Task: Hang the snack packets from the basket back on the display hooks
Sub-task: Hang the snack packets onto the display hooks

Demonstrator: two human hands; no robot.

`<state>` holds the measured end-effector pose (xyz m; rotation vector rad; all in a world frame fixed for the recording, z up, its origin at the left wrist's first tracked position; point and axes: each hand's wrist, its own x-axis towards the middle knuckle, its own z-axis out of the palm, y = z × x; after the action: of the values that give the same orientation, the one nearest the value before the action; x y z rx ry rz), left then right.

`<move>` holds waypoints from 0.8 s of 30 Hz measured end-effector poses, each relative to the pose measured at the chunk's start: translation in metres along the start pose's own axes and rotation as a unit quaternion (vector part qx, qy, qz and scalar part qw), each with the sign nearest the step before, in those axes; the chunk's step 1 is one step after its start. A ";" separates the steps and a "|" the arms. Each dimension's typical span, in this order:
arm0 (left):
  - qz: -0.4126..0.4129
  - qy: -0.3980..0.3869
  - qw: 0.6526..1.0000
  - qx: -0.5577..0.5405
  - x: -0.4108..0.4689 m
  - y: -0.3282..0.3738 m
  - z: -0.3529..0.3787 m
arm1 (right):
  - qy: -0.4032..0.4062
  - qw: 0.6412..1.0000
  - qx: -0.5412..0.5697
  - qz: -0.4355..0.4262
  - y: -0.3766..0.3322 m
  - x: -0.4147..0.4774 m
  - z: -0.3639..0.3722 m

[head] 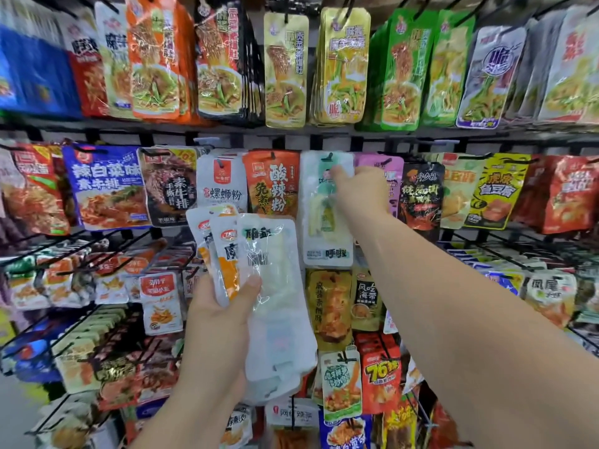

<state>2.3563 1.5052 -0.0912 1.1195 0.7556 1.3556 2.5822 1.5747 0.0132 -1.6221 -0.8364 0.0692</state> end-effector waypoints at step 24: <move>-0.042 -0.037 0.998 -0.018 -0.013 -0.012 -0.007 | -0.017 0.995 0.056 -0.077 0.034 -0.134 -0.041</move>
<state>2.3528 1.4956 -0.1073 1.0918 0.7129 1.2463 2.5193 1.4677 -0.0604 -1.4511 -0.9632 0.0341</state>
